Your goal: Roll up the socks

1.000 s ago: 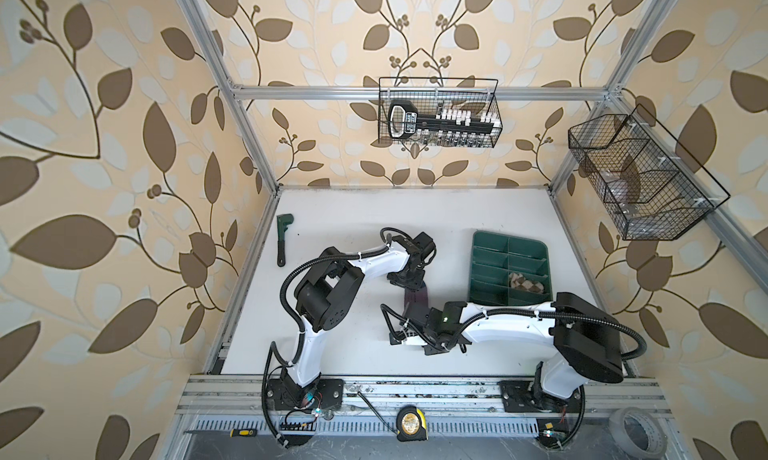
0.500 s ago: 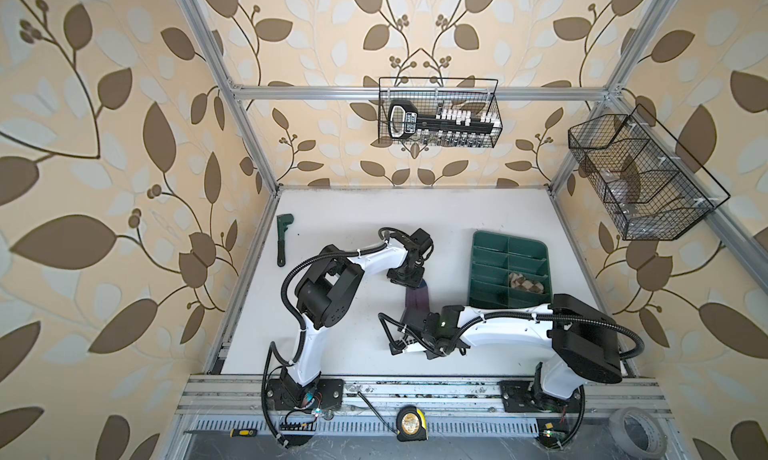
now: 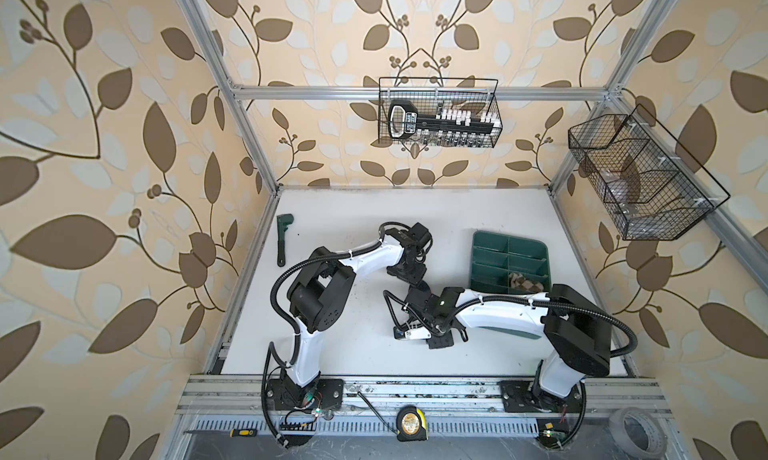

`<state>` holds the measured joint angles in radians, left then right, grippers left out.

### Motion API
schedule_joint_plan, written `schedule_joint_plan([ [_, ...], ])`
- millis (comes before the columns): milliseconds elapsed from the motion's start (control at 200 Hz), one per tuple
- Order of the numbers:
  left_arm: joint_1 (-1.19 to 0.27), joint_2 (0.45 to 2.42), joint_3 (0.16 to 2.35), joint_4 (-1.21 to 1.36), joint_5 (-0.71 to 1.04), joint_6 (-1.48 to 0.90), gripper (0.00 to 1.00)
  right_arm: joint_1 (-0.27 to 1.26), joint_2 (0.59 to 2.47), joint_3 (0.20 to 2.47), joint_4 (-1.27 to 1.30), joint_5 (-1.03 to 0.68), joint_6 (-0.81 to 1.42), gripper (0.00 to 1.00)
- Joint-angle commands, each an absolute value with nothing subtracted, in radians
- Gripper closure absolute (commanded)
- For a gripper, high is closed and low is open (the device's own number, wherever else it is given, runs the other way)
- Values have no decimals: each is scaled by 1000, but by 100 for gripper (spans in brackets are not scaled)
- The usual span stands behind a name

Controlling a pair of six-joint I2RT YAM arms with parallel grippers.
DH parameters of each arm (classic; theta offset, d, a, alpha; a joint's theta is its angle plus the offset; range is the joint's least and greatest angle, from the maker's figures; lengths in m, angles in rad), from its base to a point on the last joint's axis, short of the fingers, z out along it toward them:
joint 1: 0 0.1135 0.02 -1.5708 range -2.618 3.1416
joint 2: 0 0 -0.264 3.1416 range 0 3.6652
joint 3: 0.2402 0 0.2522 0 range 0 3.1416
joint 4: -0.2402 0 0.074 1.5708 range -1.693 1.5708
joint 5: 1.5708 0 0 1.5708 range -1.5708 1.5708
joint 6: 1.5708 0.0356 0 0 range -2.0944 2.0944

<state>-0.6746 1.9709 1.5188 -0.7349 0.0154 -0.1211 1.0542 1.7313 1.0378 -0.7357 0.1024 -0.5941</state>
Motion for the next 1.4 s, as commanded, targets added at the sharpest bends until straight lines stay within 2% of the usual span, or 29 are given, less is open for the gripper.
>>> schedule_joint_plan([
  [0,-643,1838,1622,-787,-17,-59,25,1049,1798,1011,-885,24,-586,72],
  [155,-609,1697,1677,-783,-70,-10,20,1044,1802,1011,-893,-12,-591,71],
  [290,-602,1455,1623,-737,-121,116,20,1016,1841,1051,-927,-68,-589,69],
  [340,-602,1314,1562,-715,-43,200,20,1004,1857,1073,-931,-85,-581,69],
  [425,-605,1093,1438,-730,230,442,21,983,1881,1110,-937,-109,-570,68],
  [450,-607,1037,1401,-739,284,498,19,979,1887,1117,-937,-110,-566,68],
  [515,-620,909,1326,-742,320,586,16,973,1908,1132,-938,-114,-570,68],
  [595,-658,856,1295,-812,305,618,18,961,1937,1145,-938,-129,-574,68],
  [695,-820,854,1203,-855,142,620,19,947,1970,1152,-931,-155,-585,68],
  [855,-1308,951,956,-689,-372,608,20,919,2014,1181,-926,-205,-604,68],
  [935,-1463,1073,851,-561,-526,621,21,905,2028,1195,-928,-214,-614,68],
  [1120,-1526,1364,795,-352,-662,524,28,877,2044,1209,-932,-219,-624,68],
  [1265,-1521,1494,733,-126,-781,558,24,872,2037,1207,-931,-227,-635,68],
  [1395,-1460,1585,727,-93,-765,537,24,871,2035,1205,-928,-233,-640,68],
])
